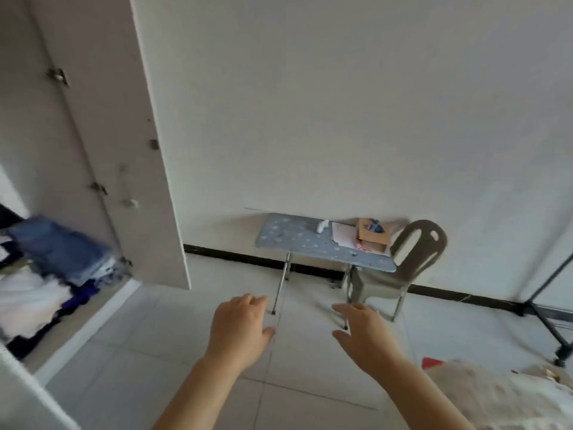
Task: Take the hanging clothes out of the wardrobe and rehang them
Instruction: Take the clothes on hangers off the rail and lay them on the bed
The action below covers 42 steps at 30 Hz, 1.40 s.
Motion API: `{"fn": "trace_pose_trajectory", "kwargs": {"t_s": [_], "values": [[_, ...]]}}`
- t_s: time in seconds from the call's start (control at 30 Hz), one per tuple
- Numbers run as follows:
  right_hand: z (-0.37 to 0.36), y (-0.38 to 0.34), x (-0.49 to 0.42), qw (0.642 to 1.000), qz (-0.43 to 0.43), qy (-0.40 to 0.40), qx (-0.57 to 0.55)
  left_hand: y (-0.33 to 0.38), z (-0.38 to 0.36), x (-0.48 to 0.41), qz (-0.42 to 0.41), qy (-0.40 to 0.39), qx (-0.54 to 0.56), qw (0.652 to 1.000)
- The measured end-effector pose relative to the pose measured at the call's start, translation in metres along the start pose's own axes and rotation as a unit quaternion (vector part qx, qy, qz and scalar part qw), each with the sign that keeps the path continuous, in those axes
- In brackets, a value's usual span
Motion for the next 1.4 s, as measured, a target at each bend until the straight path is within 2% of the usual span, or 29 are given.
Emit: {"fn": "trace_pose_trajectory", "kwargs": {"t_s": [0.33, 0.63, 0.83, 1.07, 1.1, 1.2, 1.3, 1.4], "values": [[-0.076, -0.155, -0.193, 0.979, 0.192, -0.075, -0.013, -0.194, 0.03, -0.074, 0.175, 0.055, -0.041, 0.982], [-0.101, -0.271, -0.355, 0.937, 0.335, -0.097, -0.009, -0.312, 0.075, -0.161, 0.304, 0.094, -0.075, 0.945], [-0.12, -0.352, -0.446, 0.911, 0.4, -0.099, -0.005, -0.396, 0.099, -0.214, 0.353, 0.128, -0.086, 0.923], [-0.147, -0.453, -0.555, 0.891, 0.447, -0.077, -0.004, -0.507, 0.134, -0.289, 0.351, 0.193, -0.071, 0.913], [-0.15, -0.467, -0.57, 0.889, 0.45, -0.079, -0.005, -0.52, 0.147, -0.296, 0.349, 0.226, -0.079, 0.906], [-0.156, -0.508, -0.614, 0.886, 0.458, -0.072, -0.012, -0.561, 0.164, -0.326, 0.354, 0.207, -0.086, 0.908], [-0.164, -0.547, -0.655, 0.877, 0.475, -0.072, -0.018, -0.603, 0.186, -0.352, 0.357, 0.248, -0.098, 0.895], [-0.172, -0.59, -0.693, 0.863, 0.501, -0.066, -0.017, -0.65, 0.188, -0.38, 0.379, 0.223, -0.074, 0.895]]}}
Point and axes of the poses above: each hand's wrist, its own x-axis away from the middle knuckle, its own z-axis out of the back of the hand, y = z × x, the point moved 10 cm from there along -x, towards the middle knuckle, and after that the axes turned 10 degrees about z, right-handed, at the moved point
